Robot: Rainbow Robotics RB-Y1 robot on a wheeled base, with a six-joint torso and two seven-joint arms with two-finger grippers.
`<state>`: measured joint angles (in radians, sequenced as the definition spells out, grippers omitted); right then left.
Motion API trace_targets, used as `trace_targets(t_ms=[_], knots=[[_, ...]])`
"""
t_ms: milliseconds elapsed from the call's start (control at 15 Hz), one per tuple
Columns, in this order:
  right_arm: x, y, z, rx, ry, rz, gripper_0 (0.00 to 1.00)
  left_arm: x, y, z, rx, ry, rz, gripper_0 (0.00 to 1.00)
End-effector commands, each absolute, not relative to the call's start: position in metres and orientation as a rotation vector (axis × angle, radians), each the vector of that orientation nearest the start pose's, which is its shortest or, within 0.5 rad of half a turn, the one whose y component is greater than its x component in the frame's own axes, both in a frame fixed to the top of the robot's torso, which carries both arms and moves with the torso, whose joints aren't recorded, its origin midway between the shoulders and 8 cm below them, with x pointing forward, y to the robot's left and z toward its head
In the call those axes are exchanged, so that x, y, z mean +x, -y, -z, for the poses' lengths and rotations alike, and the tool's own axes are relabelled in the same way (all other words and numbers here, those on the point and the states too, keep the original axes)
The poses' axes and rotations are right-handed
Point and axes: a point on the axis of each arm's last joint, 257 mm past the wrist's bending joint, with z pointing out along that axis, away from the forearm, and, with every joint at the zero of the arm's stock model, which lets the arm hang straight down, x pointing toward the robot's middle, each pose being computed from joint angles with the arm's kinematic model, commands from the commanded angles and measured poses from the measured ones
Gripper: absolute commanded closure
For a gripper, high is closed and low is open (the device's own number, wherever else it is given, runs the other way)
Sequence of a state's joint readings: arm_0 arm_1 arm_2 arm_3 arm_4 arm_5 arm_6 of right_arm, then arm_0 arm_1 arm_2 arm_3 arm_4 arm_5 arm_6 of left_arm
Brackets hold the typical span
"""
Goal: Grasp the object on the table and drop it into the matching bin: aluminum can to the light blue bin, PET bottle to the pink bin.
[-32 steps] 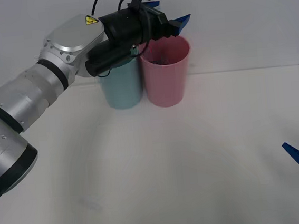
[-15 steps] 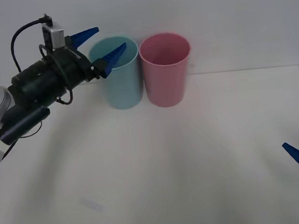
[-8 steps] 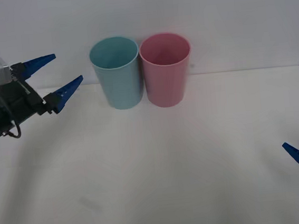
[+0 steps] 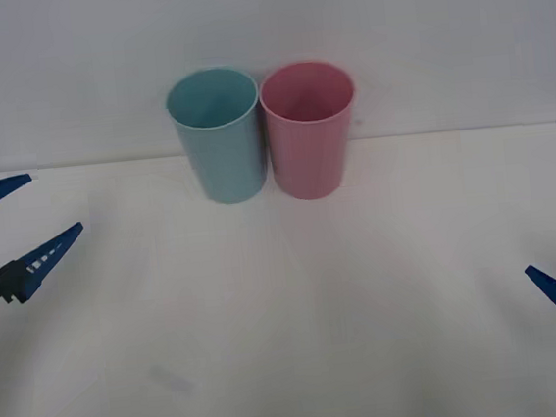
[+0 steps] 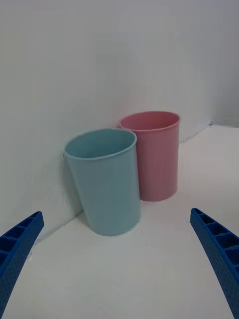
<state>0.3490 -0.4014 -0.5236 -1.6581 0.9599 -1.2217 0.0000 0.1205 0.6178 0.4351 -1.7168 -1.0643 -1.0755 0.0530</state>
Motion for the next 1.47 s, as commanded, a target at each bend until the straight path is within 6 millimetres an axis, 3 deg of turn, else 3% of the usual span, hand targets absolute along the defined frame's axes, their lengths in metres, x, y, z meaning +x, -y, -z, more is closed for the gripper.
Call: trace_targets(t_ms=[67,267,600,1467], knots=[[0.342,0.33,0.169,-0.465,-1.441,-0.567,0.0,0.391,-0.322,0.109,0.71,-1.42,0.416,0.0],[0.342,0.33,0.169,-0.465,-1.441,-0.567,0.0,0.367,-0.33,0.121,0.701,-1.43,0.41,0.0],[0.342,0.33,0.169,-0.465,-1.441,-0.567,0.0,0.345,-0.342,0.139,0.675,-1.46,0.397,0.0],[0.342,0.33,0.169,-0.465,-1.441,-0.567,0.0,0.338,-0.342,0.148,0.605,-1.451,0.396,0.0]])
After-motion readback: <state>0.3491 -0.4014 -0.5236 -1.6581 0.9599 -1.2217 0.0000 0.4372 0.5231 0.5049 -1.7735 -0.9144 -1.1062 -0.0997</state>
